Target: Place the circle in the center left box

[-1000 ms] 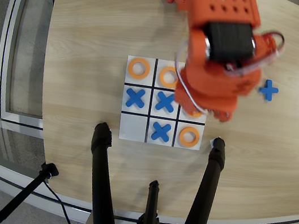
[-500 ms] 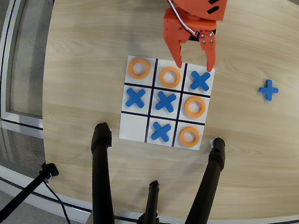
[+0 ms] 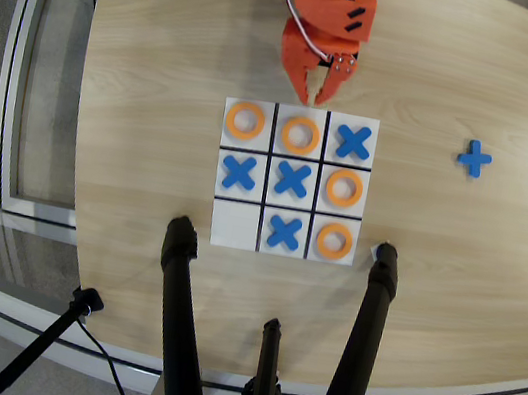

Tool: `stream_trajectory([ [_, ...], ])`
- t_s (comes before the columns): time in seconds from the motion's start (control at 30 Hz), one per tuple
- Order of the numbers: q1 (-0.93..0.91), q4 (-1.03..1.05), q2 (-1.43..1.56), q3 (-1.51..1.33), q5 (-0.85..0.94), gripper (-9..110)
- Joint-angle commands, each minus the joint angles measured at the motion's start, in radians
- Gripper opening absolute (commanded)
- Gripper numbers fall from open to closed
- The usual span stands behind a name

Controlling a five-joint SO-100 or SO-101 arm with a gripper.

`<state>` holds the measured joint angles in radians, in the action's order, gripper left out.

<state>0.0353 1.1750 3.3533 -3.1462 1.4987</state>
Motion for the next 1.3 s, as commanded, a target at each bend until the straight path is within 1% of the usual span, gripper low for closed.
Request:
stream_trajectory([
  [0.0, -0.054, 0.069, 0.003, -0.057, -0.005, 0],
  [0.1, -0.183, 0.117, 0.003, -0.057, 0.002, 0],
  [0.17, -0.307, 0.123, 0.003, -0.057, 0.003, 0],
  [0.23, -0.466, 0.129, 0.003, -0.057, -0.005, 0],
  [0.5, -1.241, 0.115, 0.040, -0.057, 0.005, 0],
  [0.57, -1.374, 0.100, 0.040, -0.057, 0.005, 0],
  [0.63, -1.465, 0.097, 0.040, -0.057, 0.005, 0],
  [0.73, -1.568, 0.112, 0.040, -0.057, 0.005, 0],
  [0.83, -1.624, 0.124, 0.038, -0.057, 0.005, 0],
  [1.27, -1.641, 0.123, 0.040, -0.057, -0.005, 0],
])
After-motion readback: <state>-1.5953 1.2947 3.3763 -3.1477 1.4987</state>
